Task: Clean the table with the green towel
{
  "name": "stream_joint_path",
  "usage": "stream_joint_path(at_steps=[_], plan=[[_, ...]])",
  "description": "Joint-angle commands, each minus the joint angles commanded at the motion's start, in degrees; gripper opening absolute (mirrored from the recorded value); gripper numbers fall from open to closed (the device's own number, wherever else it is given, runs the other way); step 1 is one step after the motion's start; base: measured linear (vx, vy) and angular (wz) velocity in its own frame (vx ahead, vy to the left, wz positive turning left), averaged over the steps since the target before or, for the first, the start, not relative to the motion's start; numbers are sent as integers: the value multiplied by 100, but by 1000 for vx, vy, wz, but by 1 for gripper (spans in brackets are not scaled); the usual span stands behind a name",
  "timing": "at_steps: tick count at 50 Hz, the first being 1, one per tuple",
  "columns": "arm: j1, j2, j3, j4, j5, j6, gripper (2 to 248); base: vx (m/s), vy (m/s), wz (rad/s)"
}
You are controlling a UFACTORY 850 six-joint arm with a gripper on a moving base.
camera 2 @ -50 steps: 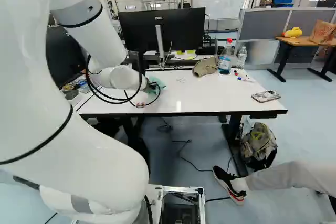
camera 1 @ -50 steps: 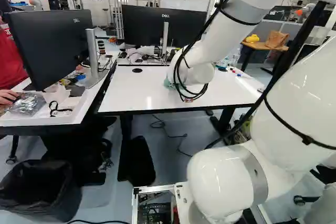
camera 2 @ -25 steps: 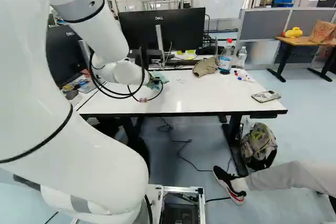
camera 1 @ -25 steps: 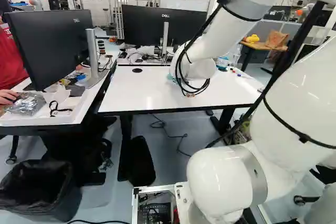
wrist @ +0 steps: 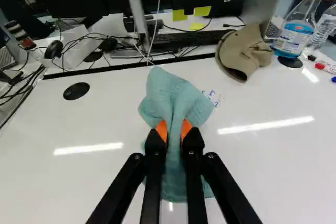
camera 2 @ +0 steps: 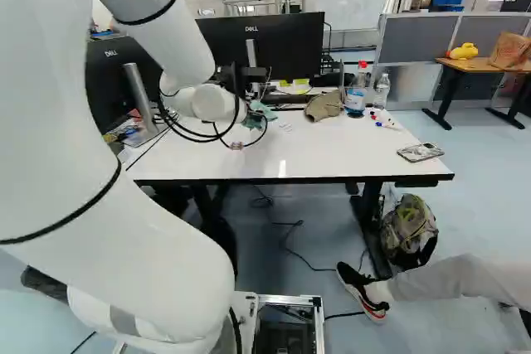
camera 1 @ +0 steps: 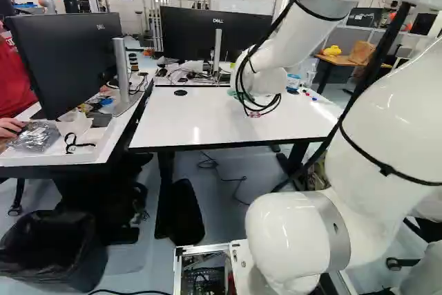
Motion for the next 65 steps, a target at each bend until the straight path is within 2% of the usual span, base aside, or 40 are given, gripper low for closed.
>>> stream_joint_path(at_steps=[36,52,65], plan=[[-585,-754,-768,0,0,0,48,0,0,0],[-716,-1197,-1247,0,0,0,48,0,0,0],[-733,-1564,-1657,0,0,0,48,0,0,0]])
